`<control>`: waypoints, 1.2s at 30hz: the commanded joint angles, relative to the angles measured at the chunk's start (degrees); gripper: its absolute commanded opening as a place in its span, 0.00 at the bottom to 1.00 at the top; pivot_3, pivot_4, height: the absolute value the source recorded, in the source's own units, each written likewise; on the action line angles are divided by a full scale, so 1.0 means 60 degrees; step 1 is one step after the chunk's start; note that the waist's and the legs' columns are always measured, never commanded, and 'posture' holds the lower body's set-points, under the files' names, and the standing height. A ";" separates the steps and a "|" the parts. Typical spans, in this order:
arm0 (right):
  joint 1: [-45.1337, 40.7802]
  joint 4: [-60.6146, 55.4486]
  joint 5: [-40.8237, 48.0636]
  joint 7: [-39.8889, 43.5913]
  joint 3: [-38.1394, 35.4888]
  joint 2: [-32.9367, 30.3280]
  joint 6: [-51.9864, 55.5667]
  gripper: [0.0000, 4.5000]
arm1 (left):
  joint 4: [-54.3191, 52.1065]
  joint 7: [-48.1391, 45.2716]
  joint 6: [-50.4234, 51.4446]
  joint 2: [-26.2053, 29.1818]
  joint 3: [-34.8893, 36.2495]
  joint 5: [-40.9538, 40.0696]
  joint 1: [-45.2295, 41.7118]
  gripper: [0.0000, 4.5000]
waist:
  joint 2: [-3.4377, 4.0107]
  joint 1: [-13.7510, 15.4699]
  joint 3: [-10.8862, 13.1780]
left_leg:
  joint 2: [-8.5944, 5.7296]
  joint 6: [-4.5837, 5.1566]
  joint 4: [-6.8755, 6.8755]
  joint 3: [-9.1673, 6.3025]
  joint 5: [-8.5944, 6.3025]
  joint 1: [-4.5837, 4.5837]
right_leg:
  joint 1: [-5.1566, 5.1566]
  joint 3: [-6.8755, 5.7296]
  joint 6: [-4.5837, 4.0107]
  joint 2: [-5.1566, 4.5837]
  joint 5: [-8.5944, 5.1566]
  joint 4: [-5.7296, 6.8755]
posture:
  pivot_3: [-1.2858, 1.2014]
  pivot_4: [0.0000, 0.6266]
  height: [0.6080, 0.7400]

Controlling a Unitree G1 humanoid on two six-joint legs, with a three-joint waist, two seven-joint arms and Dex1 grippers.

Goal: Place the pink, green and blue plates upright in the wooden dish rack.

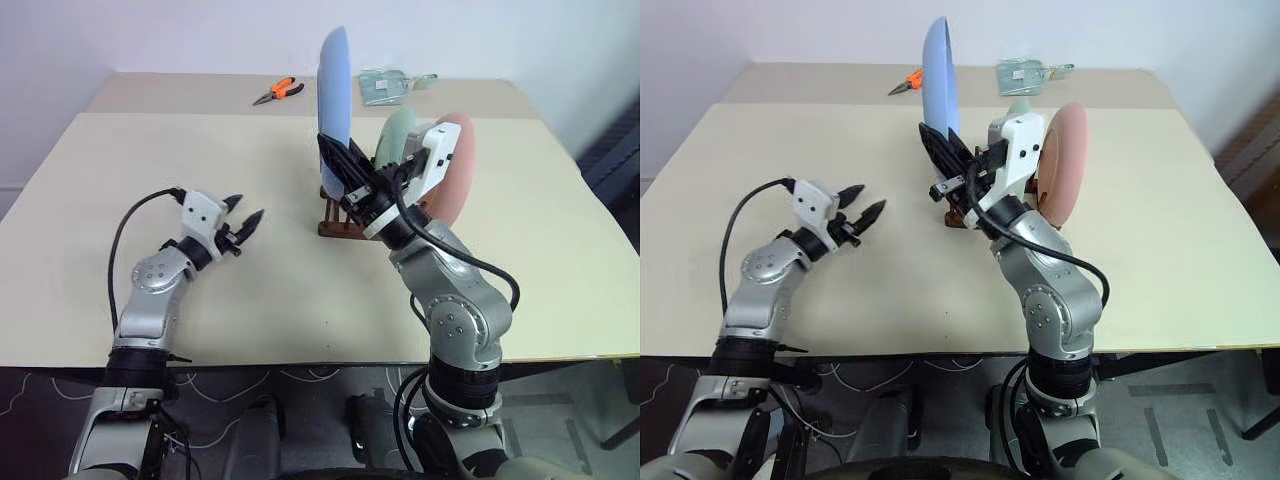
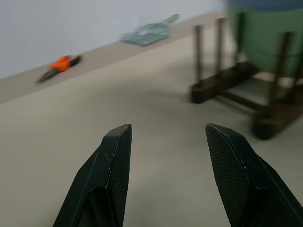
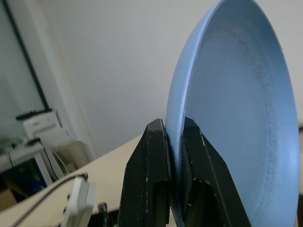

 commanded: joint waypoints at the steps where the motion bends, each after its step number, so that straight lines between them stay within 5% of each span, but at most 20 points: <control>1: -0.0059 -0.0405 0.0519 -0.0364 -0.0147 0.0043 0.0135 0.00 | -0.0760 -0.0487 0.0679 0.0013 0.0018 -0.0653 0.0080 0.56 | 0.0001 0.0016 0.0001 | 0.0000 0.0000 0.0003 0.0000 0.0000 -0.0001 | 0.0000 0.0000 0.0000 0.0000 0.0000 0.0000 | 0.52 0.24 0.94; 14: -0.0999 0.1358 0.1112 -0.1193 -0.0895 -0.0516 0.0747 0.00 | -0.1396 -0.0631 0.1251 -0.0044 -0.0152 -0.0652 0.0196 0.56 | 0.0004 0.0039 0.0002 | -0.0003 0.0002 0.0009 0.0000 0.0001 -0.0005 | 0.0002 0.0001 -0.0019 0.0000 -0.0012 -0.0005 | 0.52 0.24 0.94; 17: -0.1121 0.1562 0.1055 -0.1212 -0.0873 -0.0689 0.0795 0.24 | -0.1416 -0.0604 0.1279 -0.0041 -0.0152 -0.0636 0.0207 0.57 | 0.0005 0.0040 0.0003 | -0.0003 0.0002 0.0007 -0.0001 0.0000 -0.0006 | 0.0002 0.0000 -0.0017 0.0000 -0.0012 -0.0007 | 0.52 0.24 0.94; 22: -0.1392 0.1547 0.0373 -0.1066 -0.0417 -0.1350 0.0446 0.80 | -0.1509 -0.0577 0.1324 -0.0025 -0.0141 -0.0627 0.0329 0.57 | 0.0006 0.0040 0.0004 | -0.0003 0.0002 0.0009 0.0000 0.0000 -0.0009 | 0.0001 0.0001 -0.0020 -0.0001 -0.0013 -0.0010 | 0.52 0.24 0.94; 30: -0.1865 0.1421 -0.0656 -0.0682 0.0119 -0.2690 0.0052 0.80 | -0.1498 -0.0488 0.1394 -0.0083 -0.0114 -0.0686 0.0242 0.57 | 0.0007 0.0053 0.0004 | -0.0003 0.0002 0.0010 0.0000 0.0000 -0.0011 | 0.0000 0.0001 -0.0027 -0.0001 -0.0017 -0.0012 | 0.52 0.24 0.94; 36: -0.1923 0.0539 -0.2160 0.0700 0.0034 -0.5439 -0.1525 0.80 | -0.0803 -0.0339 0.1014 0.0025 0.0224 -0.0533 -0.0226 0.57 | 0.0017 0.0107 0.0012 | -0.0007 0.0003 0.0014 -0.0001 0.0000 -0.0019 | 0.0000 0.0001 -0.0028 -0.0003 -0.0019 -0.0021 | 0.52 0.24 0.94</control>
